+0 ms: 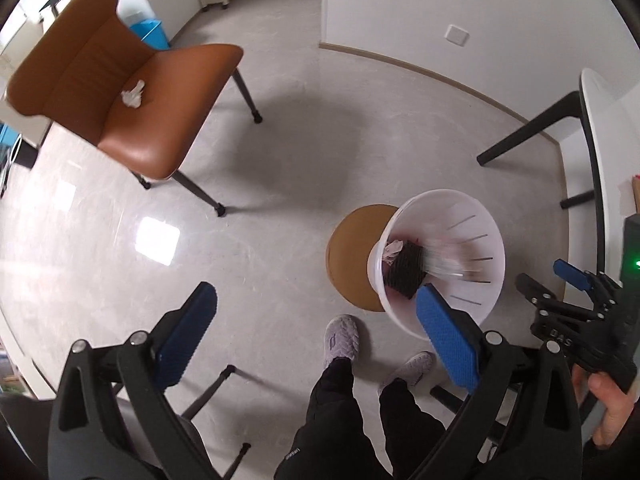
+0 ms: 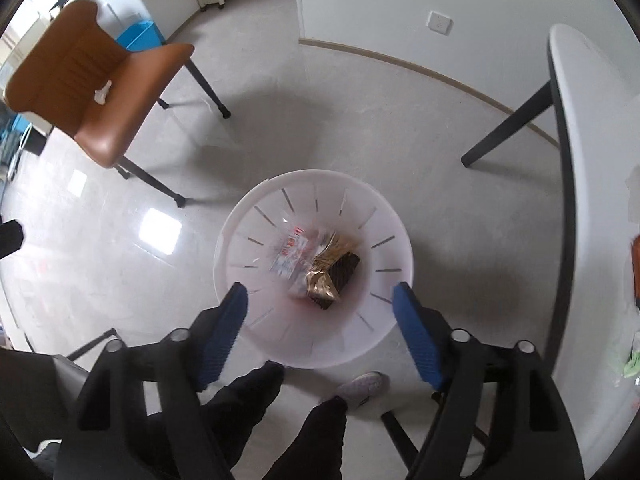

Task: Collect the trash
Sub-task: 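Drop the foam net and wrapper into the wastebasket by opening both tools, then grasp the brown wrapper with the left tool from the table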

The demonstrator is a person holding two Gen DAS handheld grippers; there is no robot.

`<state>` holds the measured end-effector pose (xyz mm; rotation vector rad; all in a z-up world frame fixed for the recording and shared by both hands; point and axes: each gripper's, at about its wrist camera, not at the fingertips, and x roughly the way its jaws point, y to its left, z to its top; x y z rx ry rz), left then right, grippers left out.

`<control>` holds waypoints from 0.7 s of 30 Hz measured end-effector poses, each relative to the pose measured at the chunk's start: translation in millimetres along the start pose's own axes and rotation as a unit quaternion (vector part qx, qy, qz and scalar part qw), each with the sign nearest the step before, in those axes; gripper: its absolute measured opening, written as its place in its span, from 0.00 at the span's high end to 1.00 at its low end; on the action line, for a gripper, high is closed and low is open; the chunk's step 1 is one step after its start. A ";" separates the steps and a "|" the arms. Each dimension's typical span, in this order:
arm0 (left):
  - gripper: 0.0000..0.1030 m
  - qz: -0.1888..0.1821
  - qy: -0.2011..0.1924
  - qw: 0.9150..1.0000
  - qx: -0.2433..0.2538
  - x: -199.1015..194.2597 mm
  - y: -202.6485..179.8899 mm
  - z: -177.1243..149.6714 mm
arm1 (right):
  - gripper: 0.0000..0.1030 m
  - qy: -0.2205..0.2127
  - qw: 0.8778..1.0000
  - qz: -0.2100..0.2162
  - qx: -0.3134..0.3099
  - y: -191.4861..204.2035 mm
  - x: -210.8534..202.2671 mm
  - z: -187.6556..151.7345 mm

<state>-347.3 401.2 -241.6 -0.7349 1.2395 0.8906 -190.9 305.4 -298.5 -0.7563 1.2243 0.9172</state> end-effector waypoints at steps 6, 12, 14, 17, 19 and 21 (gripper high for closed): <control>0.08 -0.010 -0.021 1.000 0.016 -16.7 -21.4 0.7 | 0.08 -0.061 0.997 -0.004 0.042 -23.9 -64.6 -7.2; 0.08 -0.049 -0.065 0.994 0.077 -66.4 -77.1 5.0 | 0.02 -0.166 0.978 -0.037 0.120 -85.6 -188.3 -44.4; 0.08 -0.066 -0.081 0.990 0.094 -83.2 -96.3 3.9 | 0.02 -0.192 0.969 -0.055 0.146 -105.6 -219.7 -65.1; 0.08 -0.091 -0.102 0.983 0.125 -106.5 -131.4 0.0 | 0.02 -0.224 0.951 -0.081 0.196 -140.1 -256.9 -102.1; 0.08 -0.106 -0.109 0.978 0.146 -116.5 -156.7 -4.2 | 0.02 -0.230 0.942 -0.090 0.227 -160.8 -268.1 -124.4; 0.08 -0.117 -0.110 0.973 0.163 -121.6 -180.8 -9.8 | 0.02 -0.234 0.934 -0.094 0.255 -178.5 -272.7 -142.5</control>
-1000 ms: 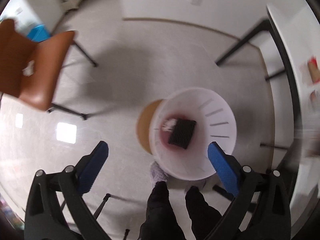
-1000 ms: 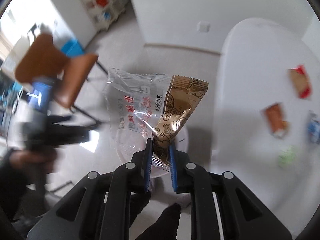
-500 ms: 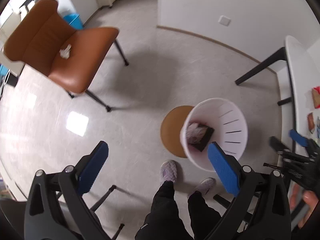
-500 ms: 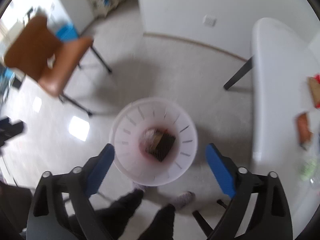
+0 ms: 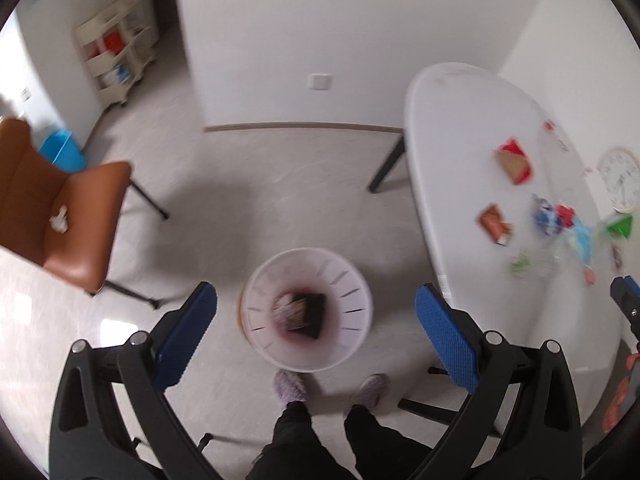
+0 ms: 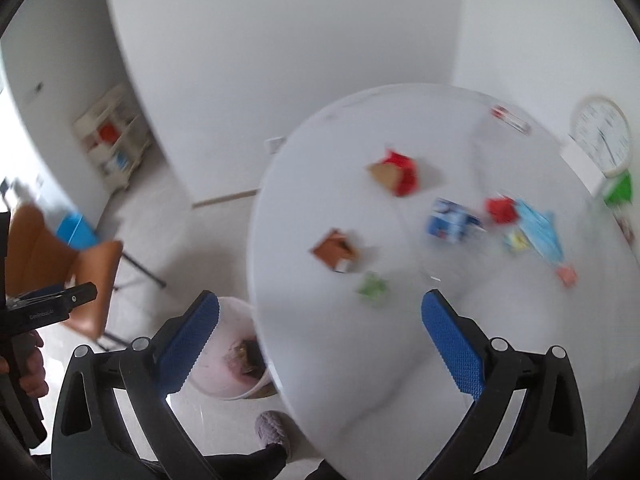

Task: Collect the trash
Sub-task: 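Grasp the brown wrapper with the left tool from the table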

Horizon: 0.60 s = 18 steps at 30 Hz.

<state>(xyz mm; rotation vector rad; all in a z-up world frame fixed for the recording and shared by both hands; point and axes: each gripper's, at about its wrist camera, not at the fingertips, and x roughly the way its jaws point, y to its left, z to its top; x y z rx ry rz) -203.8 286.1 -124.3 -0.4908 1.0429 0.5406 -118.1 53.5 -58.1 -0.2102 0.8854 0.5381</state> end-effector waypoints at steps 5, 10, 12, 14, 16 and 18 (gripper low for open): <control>0.08 -0.018 0.007 0.999 0.044 3.3 -50.5 1.5 | 0.02 -0.001 0.999 -0.020 0.048 -42.8 -1.8 -11.3; 0.08 -0.024 0.017 0.997 0.072 10.3 -89.8 2.4 | 0.02 -0.003 0.997 -0.028 0.075 -68.8 -2.3 -22.6; 0.08 -0.030 0.025 0.997 0.069 14.8 -102.0 5.1 | 0.02 -0.004 0.996 -0.032 0.080 -79.7 -4.7 -24.6; 0.08 -0.036 0.039 0.997 0.058 22.6 -114.7 8.3 | 0.02 -0.005 0.996 -0.032 0.086 -89.6 -3.7 -24.7; 0.08 -0.048 0.064 0.996 0.031 37.4 -132.9 16.2 | 0.02 -0.005 0.995 -0.029 0.094 -100.8 -1.0 -24.0; 0.08 -0.050 0.083 0.995 0.006 52.0 -148.6 23.7 | 0.02 -0.004 0.995 -0.027 0.100 -113.0 3.1 -23.0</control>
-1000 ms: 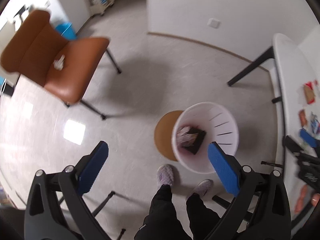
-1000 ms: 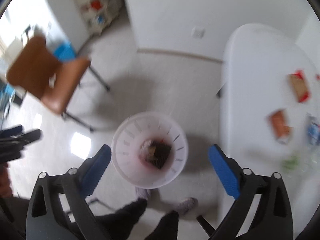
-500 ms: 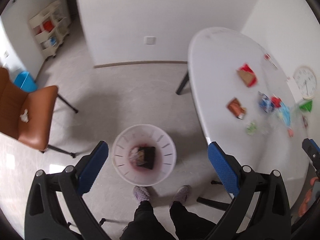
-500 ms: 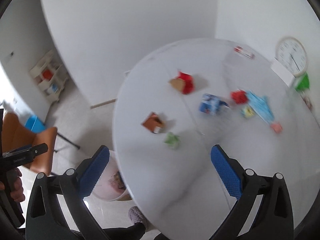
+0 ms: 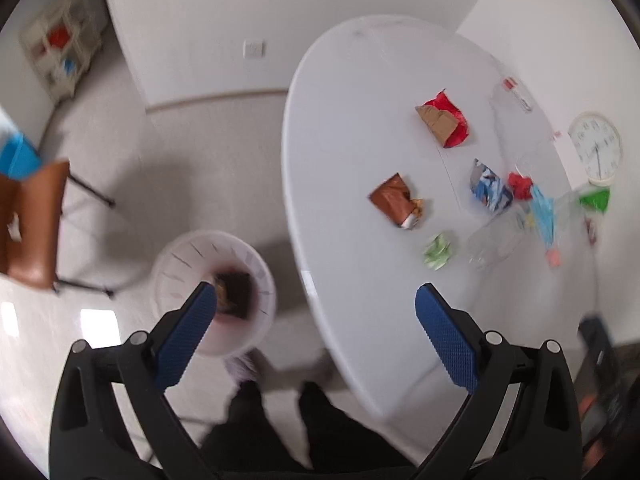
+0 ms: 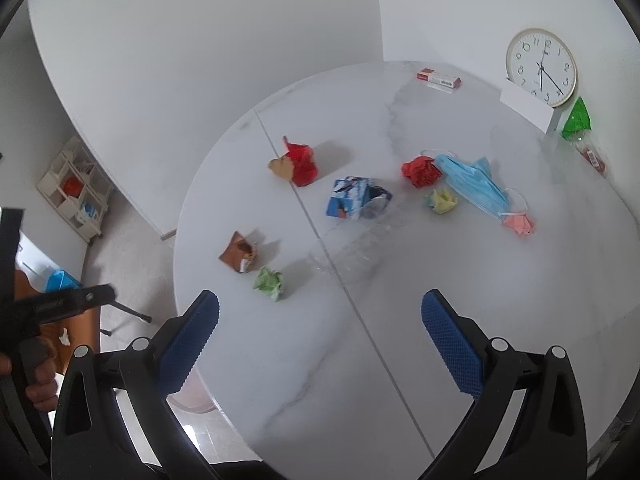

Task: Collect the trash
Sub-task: 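Grasp the brown wrapper with the left tool from the table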

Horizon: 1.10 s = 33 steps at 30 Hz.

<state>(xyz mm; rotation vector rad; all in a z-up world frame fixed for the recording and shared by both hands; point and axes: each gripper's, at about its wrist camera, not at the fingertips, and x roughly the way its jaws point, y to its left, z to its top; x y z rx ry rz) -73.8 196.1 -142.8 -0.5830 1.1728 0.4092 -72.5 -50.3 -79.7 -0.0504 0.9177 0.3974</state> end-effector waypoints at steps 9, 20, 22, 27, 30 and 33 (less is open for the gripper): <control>0.08 0.014 0.056 0.993 -0.103 92.7 -65.0 55.6 | 0.02 0.003 1.000 0.016 0.004 -51.1 25.8 23.1; 0.09 0.081 0.084 0.963 -0.244 161.3 -82.1 68.9 | 0.02 0.034 0.998 0.049 0.013 -104.6 63.5 40.6; 0.10 0.089 0.084 0.961 -0.247 165.0 -86.4 68.6 | 0.02 0.037 0.998 0.049 0.012 -110.7 67.5 41.1; 0.23 0.102 0.089 0.958 -0.255 174.2 -95.6 69.8 | 0.02 0.043 0.998 0.051 0.021 -125.6 77.7 40.0; 0.30 0.112 0.087 0.957 -0.253 174.9 -97.8 68.7 | 0.02 0.045 0.997 0.054 0.025 -131.0 80.0 39.0; 0.47 0.122 0.079 0.960 -0.238 172.3 -102.4 74.0 | 0.02 0.046 0.997 0.054 0.027 -132.0 81.8 36.7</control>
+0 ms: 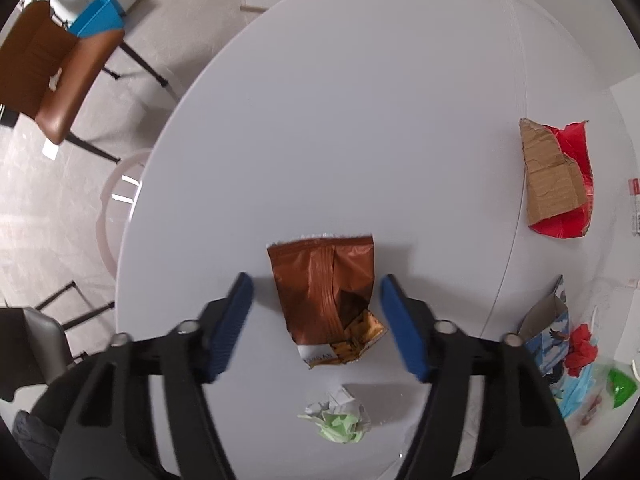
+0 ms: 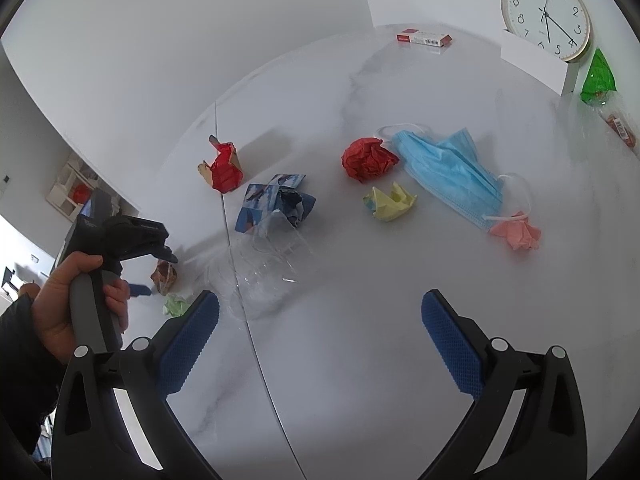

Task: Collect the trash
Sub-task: 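Grasp the brown wrapper with the left tool from the table, then grasp the clear plastic bottle with the right tool while the left tool holds the brown wrapper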

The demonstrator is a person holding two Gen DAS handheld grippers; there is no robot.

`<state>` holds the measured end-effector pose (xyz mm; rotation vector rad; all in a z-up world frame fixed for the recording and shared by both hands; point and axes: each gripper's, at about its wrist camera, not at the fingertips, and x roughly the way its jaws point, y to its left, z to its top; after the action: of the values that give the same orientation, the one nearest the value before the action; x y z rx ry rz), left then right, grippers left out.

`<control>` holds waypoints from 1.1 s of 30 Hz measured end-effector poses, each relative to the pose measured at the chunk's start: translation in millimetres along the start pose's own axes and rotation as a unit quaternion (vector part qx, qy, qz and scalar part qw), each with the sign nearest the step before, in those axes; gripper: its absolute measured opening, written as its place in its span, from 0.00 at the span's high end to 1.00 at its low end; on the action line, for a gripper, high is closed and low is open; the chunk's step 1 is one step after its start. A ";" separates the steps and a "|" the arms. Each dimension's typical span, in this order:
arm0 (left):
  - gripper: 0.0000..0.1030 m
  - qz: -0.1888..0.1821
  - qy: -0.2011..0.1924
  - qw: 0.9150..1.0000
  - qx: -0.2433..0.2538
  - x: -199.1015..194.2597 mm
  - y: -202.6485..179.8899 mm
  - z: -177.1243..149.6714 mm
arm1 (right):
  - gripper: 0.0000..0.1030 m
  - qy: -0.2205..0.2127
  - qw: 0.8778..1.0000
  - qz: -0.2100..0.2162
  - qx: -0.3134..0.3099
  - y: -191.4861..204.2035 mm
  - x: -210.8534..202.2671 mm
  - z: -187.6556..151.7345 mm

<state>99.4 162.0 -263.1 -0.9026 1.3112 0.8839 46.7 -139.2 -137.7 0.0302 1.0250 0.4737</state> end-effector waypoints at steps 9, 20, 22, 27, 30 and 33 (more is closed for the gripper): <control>0.76 -0.048 -0.011 0.998 0.048 -13.0 6.9 6.9 | 0.02 0.024 0.998 0.014 0.058 10.0 23.6 5.2; 0.76 -0.102 -0.072 0.984 0.125 -72.4 40.4 -8.3 | 0.02 0.065 0.973 -0.018 0.222 33.7 100.8 22.7; 0.76 -0.110 -0.080 0.982 0.135 -82.8 52.3 -11.7 | 0.02 0.068 0.975 -0.037 0.209 41.4 111.2 25.0; 0.76 -0.113 -0.107 0.976 0.153 -101.4 93.6 -13.9 | 0.05 0.085 0.979 -0.066 0.174 50.6 127.2 17.6; 0.76 -0.111 -0.124 0.972 0.166 -109.6 114.3 -24.4 | 0.17 0.075 0.984 -0.058 0.152 51.3 125.3 12.2; 0.76 -0.108 -0.132 0.969 0.178 -118.4 129.5 -35.0 | 0.19 0.064 0.988 -0.058 0.131 50.7 116.3 8.4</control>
<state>-40.1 178.7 -152.3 -0.6080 1.0709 0.5527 84.9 -46.3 -215.6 0.1758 1.2025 0.2358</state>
